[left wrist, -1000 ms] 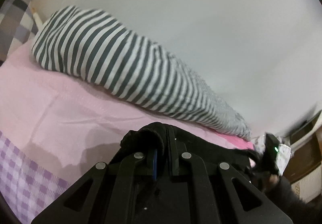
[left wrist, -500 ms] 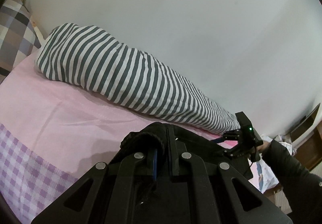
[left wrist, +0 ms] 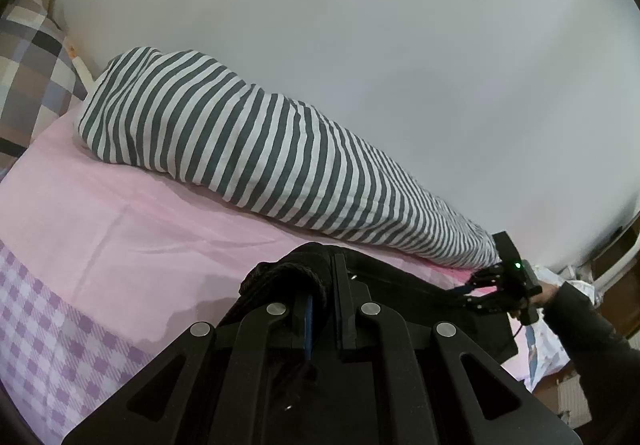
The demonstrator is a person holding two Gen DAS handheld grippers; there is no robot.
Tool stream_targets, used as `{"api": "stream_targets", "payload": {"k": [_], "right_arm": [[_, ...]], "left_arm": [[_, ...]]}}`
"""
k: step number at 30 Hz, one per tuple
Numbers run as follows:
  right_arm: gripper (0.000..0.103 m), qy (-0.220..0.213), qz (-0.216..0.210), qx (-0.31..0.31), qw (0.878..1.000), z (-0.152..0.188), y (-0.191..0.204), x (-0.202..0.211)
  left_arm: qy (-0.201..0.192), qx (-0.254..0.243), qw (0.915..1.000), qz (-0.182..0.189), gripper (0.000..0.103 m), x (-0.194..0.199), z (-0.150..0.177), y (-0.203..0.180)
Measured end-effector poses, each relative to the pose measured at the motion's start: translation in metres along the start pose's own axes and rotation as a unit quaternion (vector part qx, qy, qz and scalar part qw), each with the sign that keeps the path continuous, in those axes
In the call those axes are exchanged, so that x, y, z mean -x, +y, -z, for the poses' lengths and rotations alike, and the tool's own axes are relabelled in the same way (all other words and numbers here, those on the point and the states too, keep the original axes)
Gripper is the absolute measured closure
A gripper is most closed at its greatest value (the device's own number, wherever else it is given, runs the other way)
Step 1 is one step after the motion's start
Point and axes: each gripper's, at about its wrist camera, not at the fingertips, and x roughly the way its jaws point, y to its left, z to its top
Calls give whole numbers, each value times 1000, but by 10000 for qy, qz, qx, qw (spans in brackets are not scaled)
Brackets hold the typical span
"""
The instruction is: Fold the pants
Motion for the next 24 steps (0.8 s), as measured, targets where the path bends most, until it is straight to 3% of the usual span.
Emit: {"api": "stream_targets", "payload": {"k": [5, 11, 17, 24], "right_arm": [[95, -427, 911, -41, 9949, 13, 34, 27], [96, -1076, 1638, -386, 9798, 47, 89, 78], [97, -1373, 1880, -718, 9699, 96, 150, 108], [97, -1371, 1515, -1375, 9692, 162, 196, 92]], "left_arm": [[-34, -168, 9997, -197, 96, 0, 0, 0], [-170, -498, 9985, -168, 95, 26, 7, -2], [-239, -820, 9963, 51, 95, 75, 28, -8], [85, -1208, 9924, 206, 95, 124, 90, -17]]}}
